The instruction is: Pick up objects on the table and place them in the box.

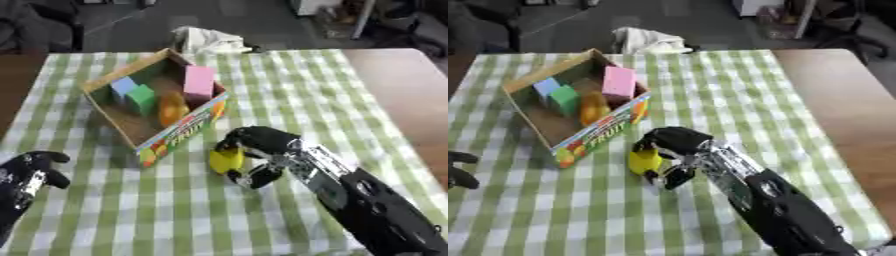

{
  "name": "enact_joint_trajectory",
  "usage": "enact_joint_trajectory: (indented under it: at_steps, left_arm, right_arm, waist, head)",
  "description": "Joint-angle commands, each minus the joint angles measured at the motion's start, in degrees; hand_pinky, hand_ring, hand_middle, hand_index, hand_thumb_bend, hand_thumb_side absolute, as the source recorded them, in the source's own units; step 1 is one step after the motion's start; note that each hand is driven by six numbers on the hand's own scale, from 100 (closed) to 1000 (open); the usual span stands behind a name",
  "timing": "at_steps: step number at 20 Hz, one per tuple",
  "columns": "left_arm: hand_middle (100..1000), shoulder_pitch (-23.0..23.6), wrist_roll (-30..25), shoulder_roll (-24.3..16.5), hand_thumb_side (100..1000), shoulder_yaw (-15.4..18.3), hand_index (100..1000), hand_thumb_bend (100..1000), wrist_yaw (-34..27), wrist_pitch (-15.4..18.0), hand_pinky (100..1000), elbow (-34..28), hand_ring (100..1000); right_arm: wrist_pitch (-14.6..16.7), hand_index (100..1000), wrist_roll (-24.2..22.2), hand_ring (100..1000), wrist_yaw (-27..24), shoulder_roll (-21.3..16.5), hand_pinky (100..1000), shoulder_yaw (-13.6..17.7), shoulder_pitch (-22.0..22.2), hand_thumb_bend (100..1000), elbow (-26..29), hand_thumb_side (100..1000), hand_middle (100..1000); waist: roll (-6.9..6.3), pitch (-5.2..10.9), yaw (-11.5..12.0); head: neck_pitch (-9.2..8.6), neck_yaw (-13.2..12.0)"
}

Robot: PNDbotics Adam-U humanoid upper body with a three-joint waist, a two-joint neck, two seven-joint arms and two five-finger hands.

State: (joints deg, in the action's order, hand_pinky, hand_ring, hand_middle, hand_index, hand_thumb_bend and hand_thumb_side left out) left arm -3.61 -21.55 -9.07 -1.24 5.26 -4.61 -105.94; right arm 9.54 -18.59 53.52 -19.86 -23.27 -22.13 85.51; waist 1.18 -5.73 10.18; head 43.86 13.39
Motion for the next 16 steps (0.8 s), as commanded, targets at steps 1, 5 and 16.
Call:
enact_joint_trajectory:
  at_steps: [1, 5, 16]
  left_arm:
    - [654, -0.3, -0.1, -0.6, 655, 0.0, 701, 100, -0.2, 0.1, 588, -0.9, 524]
    - [654, -0.3, 0.0, -0.6, 658, 0.0, 701, 100, -0.2, 0.0, 588, -0.9, 524]
    - [655, 0.2, -0.9, -0.3, 658, -1.0, 701, 100, -0.5, 0.1, 588, -0.5, 524]
  right_arm:
    - [-2.2, 682, 3.0, 801, 0.1, -0.9, 732, 1.9, -1.5, 130, 2.1, 100, 428]
    - [-4.9, 648, 6.8, 786, -2.6, -2.6, 722, 3.7, -3.5, 105, 6.9, 100, 390]
    - [-2.2, 675, 6.2, 778, -11.8, -8.4, 738, 0.3, -17.8, 140, 9.3, 100, 420]
  waist:
    - [-0.14, 0.67, -0.1]
    - [-0.04, 0.84, -0.1]
    - [-0.91, 1.98, 2.2]
  head:
    - [0.26, 0.0]
    - [0.26, -0.1]
    - [0.26, 1.6]
